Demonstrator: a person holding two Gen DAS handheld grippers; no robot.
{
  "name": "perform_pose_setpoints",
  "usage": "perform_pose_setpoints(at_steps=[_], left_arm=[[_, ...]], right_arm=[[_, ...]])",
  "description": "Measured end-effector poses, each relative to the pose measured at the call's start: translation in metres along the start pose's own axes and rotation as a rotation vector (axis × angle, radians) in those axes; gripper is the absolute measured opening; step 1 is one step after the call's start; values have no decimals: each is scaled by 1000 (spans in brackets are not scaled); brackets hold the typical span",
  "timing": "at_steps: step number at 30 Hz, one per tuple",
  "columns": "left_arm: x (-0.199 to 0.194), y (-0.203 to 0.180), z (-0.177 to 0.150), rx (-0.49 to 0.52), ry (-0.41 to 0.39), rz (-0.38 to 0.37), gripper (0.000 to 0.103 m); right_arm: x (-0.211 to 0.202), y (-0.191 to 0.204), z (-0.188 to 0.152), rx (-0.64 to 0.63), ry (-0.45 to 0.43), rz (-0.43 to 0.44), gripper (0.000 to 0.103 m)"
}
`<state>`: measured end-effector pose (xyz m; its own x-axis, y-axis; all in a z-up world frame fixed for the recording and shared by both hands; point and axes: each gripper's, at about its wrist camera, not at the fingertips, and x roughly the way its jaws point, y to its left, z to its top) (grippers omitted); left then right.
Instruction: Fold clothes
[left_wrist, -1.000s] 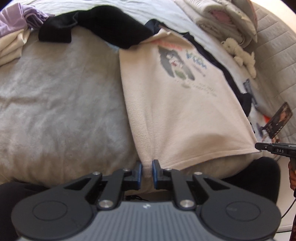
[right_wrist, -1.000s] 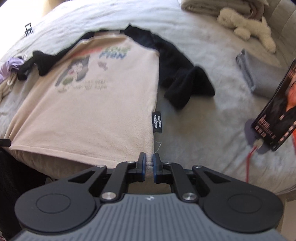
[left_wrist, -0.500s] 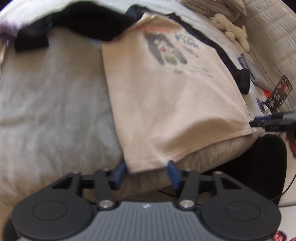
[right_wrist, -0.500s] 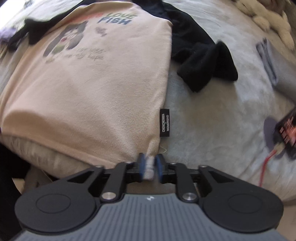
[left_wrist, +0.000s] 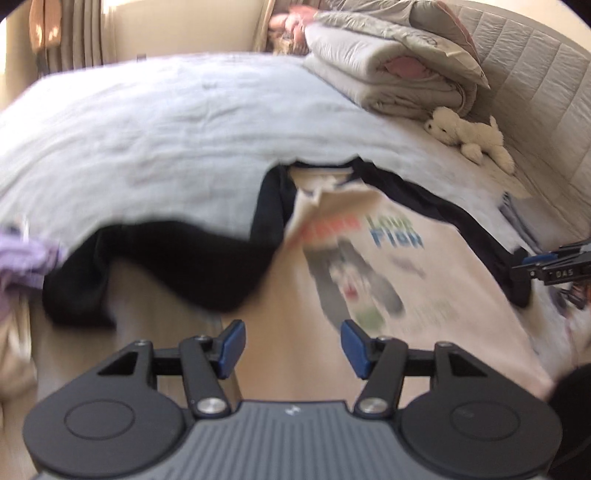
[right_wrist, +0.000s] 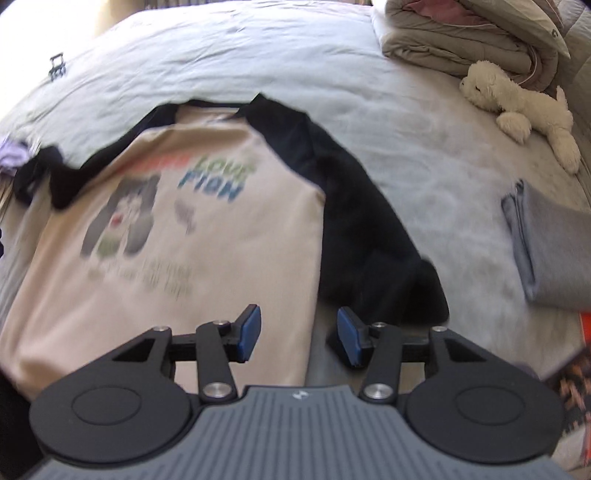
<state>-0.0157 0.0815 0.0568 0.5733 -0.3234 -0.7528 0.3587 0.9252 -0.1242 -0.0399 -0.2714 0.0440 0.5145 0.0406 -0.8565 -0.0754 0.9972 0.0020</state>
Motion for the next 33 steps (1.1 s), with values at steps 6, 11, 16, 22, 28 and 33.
perform_pose_setpoints(at_steps=[6,11,16,22,28,33], left_arm=[[52,-11,23,133,-85,187,58],[80,-1,32,178,-101,254,30],[80,27,39,88,-148,285,1],[85,75,54,-61,-192,487,1],[93,116,66,-241,-164,521,1],[93,106,76,-289,-187,293,23]], right_arm=[[31,-20,39,78,-57,6,50],[63,-28,65,99,-81,-15,50],[91,-35,82,122,-90,-27,50],[101,-37,91,138,-108,-33,50],[109,-39,99,144,-125,-41,50],[117,-39,107,125,-134,-40,50]])
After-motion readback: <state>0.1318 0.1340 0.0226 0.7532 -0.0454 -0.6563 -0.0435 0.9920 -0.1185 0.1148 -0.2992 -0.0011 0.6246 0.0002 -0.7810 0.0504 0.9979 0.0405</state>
